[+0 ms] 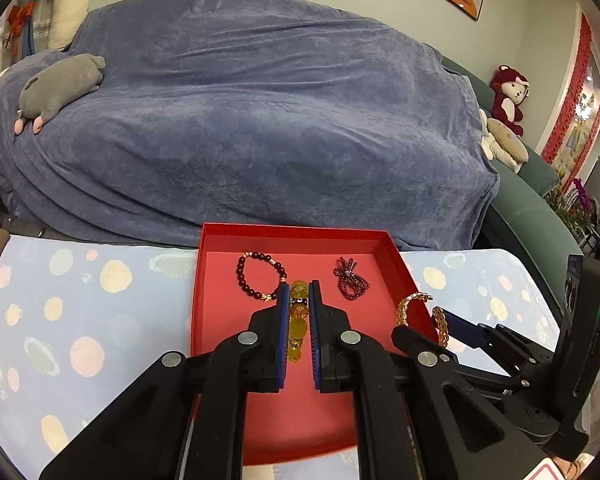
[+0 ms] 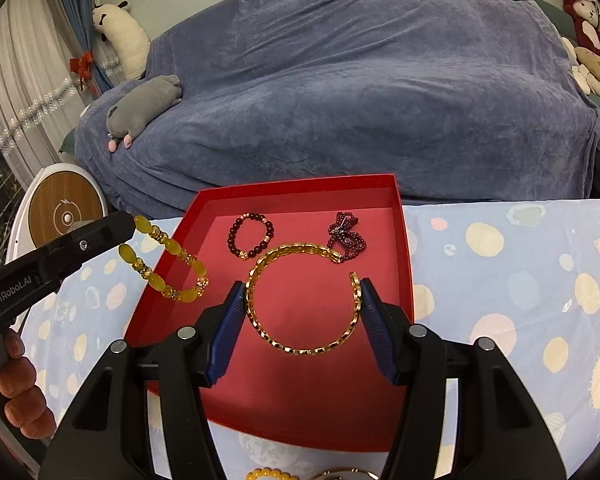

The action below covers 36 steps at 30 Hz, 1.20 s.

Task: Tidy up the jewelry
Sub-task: 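Carry both held pieces into the red box and open both tools, then withdraw both tools from the box back toward the remaining jewelry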

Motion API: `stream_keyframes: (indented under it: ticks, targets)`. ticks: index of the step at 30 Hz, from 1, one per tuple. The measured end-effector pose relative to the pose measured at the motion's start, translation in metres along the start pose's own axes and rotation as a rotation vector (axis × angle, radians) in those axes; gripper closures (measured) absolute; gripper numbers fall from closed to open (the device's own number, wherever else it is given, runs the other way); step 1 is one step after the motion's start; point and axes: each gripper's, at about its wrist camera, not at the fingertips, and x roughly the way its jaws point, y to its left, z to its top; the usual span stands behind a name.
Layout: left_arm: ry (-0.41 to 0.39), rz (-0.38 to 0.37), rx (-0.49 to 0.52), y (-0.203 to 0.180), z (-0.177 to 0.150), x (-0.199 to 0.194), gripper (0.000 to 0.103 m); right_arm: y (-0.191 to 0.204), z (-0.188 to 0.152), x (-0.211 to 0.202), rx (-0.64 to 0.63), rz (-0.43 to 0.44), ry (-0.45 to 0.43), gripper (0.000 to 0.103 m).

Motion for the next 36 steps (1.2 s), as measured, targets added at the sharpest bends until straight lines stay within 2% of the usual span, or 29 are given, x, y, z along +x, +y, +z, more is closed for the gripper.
stream_keyframes:
  ticks: [9, 11, 12, 15, 18, 20, 25, 30, 36]
  targets:
    - [0.051, 0.055, -0.005, 0.010, -0.009, 0.037, 0.095, -0.002, -0.004, 0.036, -0.005, -0.031, 0.046, 0.048]
    - [0.047, 0.106, -0.005, 0.010, -0.013, 0.039, 0.092, -0.003, -0.004, 0.035, 0.006, -0.050, 0.034, 0.041]
    - [0.038, 0.127, -0.007, 0.010, -0.015, 0.037, 0.086, -0.004, -0.005, 0.033, 0.015, -0.067, 0.021, 0.031]
    - [0.011, 0.170, 0.011, 0.010, -0.021, 0.030, 0.063, -0.006, -0.009, 0.019, 0.019, -0.081, -0.010, 0.028]
    - [0.000, 0.217, 0.030, 0.011, -0.027, 0.017, 0.061, -0.007, -0.014, -0.002, -0.005, -0.106, -0.034, 0.028]
    - [0.006, 0.217, 0.026, 0.013, -0.031, 0.005, 0.059, -0.011, -0.018, -0.017, -0.005, -0.104, -0.035, 0.028]
    - [-0.005, 0.219, 0.043, 0.013, -0.053, -0.037, 0.045, -0.016, -0.037, -0.059, 0.011, -0.087, -0.038, 0.028]
    - [0.002, 0.239, 0.058, 0.009, -0.083, -0.065, 0.043, -0.017, -0.066, -0.089, 0.042, -0.083, -0.047, 0.028]
    - [0.035, 0.223, 0.036, 0.000, -0.117, -0.077, 0.043, -0.012, -0.097, -0.110, 0.042, -0.095, -0.044, 0.028]
